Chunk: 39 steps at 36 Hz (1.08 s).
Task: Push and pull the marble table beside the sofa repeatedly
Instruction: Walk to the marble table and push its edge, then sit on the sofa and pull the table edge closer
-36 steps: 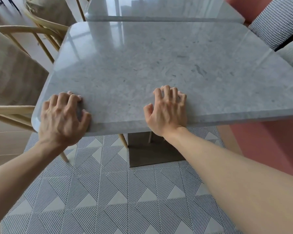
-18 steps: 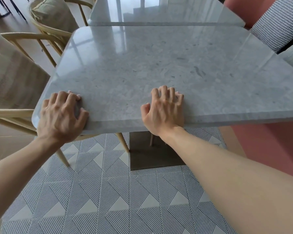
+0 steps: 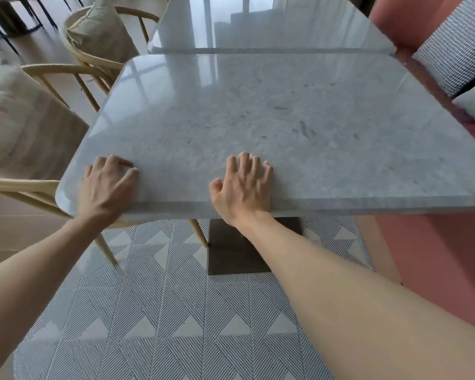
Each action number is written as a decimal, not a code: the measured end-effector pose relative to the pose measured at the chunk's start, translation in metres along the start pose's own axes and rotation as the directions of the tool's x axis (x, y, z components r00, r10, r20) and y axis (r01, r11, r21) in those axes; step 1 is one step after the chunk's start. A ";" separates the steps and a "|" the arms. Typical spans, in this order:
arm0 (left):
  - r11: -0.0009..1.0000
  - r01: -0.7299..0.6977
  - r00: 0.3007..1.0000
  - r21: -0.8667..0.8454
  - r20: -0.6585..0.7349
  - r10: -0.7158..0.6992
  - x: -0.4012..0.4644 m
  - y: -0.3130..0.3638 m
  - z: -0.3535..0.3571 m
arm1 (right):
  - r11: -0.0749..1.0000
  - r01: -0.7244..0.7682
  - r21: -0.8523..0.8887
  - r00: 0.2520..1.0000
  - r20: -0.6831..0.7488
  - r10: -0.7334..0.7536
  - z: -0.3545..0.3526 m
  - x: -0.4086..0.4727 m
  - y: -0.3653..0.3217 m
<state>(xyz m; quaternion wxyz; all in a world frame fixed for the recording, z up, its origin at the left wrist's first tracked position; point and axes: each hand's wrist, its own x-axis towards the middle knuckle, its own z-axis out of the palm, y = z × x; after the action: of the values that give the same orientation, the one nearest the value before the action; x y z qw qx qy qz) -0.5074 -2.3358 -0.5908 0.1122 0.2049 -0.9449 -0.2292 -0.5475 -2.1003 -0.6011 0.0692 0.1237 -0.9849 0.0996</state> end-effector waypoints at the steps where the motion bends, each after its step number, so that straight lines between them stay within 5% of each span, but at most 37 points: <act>1: 0.994 0.020 1.000 -0.106 0.023 -0.017 0.000 0.018 -0.003 | 0.999 0.013 0.040 0.997 0.074 -0.016 -0.009 0.005 0.006; 4: 0.931 -0.029 0.994 -0.365 0.090 0.066 -0.009 0.076 -0.010 | 0.927 -0.108 0.359 0.955 0.295 -0.002 -0.048 0.021 0.029; 8: 0.757 0.022 0.982 -0.653 0.158 0.108 -0.021 0.177 -0.027 | 0.594 -0.327 0.735 0.945 0.267 0.191 -0.127 0.036 0.073; 12: 0.626 0.049 0.969 -0.778 0.190 0.159 -0.028 0.270 -0.045 | 0.396 -0.344 0.851 0.928 0.245 0.280 -0.204 0.046 0.125; 20: 0.420 0.043 0.994 -0.907 0.080 0.072 -0.056 0.434 -0.098 | -0.017 -0.251 0.968 0.946 0.249 0.206 -0.353 0.049 0.236; 27: 0.273 -0.049 0.998 -0.961 -0.039 0.042 -0.094 0.527 -0.127 | 0.028 -0.142 0.989 0.988 0.140 0.066 -0.438 0.046 0.302; 39: 0.295 -0.021 0.990 -0.955 -0.061 -0.127 -0.062 0.557 -0.090 | 0.075 -0.092 0.993 0.993 0.097 -0.070 -0.453 0.123 0.355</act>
<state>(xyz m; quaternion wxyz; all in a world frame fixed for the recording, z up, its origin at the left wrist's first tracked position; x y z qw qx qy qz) -0.6113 -1.8922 -0.2528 0.2627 0.1435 -0.6084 -0.7350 -0.7060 -1.6950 -0.2053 -0.0929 0.1362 -0.6569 0.7357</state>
